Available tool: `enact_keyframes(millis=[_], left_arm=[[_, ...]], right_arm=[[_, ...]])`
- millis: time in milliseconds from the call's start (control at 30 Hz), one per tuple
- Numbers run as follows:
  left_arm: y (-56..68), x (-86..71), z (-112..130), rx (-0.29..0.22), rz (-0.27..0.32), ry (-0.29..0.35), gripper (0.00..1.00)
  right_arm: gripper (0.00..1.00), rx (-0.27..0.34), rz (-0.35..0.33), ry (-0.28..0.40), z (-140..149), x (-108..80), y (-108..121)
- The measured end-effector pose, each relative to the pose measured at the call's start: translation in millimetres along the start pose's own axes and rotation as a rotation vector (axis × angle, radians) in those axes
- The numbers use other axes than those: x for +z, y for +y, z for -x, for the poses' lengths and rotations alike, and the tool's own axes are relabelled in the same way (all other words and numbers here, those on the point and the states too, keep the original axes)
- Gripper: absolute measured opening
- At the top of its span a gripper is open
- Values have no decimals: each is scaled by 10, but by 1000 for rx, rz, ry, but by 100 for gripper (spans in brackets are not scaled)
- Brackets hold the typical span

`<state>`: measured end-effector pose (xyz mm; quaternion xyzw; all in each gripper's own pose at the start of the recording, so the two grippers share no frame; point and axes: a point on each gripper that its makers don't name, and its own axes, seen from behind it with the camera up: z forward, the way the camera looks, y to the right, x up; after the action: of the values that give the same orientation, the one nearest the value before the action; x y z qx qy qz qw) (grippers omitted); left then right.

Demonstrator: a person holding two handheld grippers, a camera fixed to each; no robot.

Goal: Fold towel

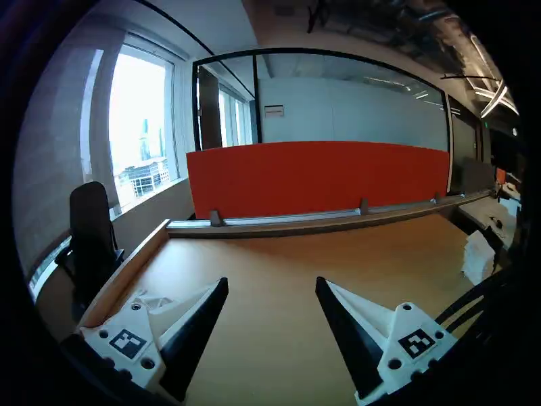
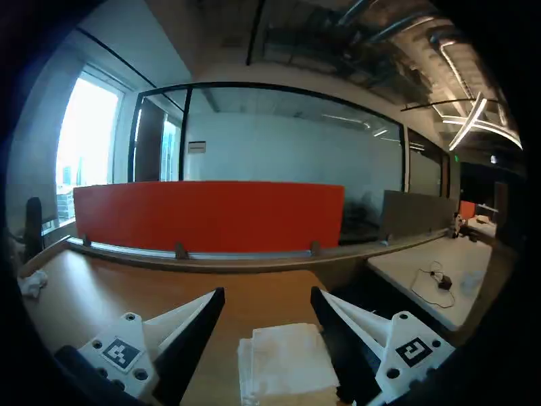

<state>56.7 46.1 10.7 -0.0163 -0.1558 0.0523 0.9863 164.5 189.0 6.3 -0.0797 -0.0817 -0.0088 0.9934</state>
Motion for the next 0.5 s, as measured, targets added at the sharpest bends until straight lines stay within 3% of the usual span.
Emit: enact_keyframes(millis=[233,500], left_arm=[[-46,21,-103,-11,-6,41,96],[-65,24,-217,-41,0,84,96]], right_arm=[[98,-21,-29,18,-95,-18,-250],[98,-32,-86,41,-281,-47,-726]])
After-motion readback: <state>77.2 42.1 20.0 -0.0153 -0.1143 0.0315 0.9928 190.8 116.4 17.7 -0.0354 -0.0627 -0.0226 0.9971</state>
